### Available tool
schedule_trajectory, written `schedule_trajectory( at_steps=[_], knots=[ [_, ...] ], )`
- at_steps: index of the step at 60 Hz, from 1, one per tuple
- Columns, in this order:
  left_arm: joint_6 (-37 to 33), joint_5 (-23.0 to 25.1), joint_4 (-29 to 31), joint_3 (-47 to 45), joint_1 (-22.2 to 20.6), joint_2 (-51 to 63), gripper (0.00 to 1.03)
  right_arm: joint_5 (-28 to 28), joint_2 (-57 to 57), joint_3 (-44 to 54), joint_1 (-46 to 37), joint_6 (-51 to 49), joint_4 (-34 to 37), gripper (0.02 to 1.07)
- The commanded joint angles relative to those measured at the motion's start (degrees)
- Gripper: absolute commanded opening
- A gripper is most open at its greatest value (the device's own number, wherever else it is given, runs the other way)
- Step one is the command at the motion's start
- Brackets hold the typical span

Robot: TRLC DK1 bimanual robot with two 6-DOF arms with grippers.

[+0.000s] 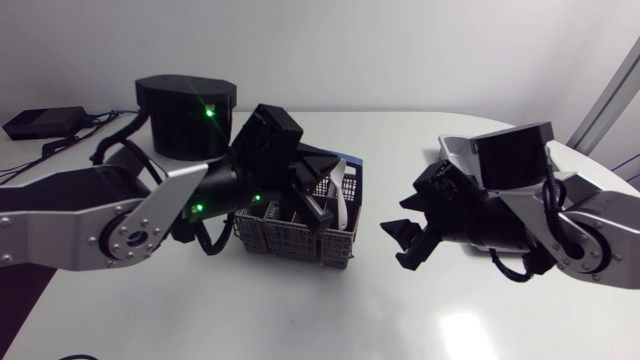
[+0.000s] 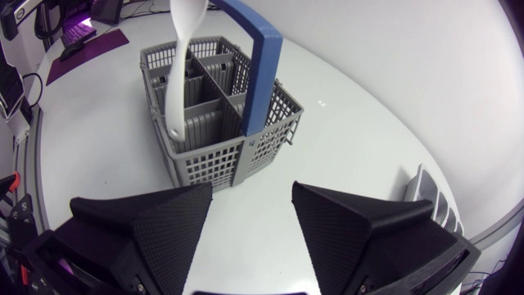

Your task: Unload the cutlery basket into the drawer organizer.

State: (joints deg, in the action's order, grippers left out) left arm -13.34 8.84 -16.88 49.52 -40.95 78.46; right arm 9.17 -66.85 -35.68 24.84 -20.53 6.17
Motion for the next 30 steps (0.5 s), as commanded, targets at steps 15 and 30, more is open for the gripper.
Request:
schedule_trajectory(
  at_steps=[15,30],
  knots=[
    [8.25,-2.51,5.72,5.59,-0.18,-2.25,0.10,-1.52,4.27,-8.70,5.31,6.12,7.27,0.74],
    [0.86,1.71,11.08,4.71,0.96,1.35,0.25,-1.79,2.69,-5.28,5.04,5.86,4.72,0.74]
  ],
)
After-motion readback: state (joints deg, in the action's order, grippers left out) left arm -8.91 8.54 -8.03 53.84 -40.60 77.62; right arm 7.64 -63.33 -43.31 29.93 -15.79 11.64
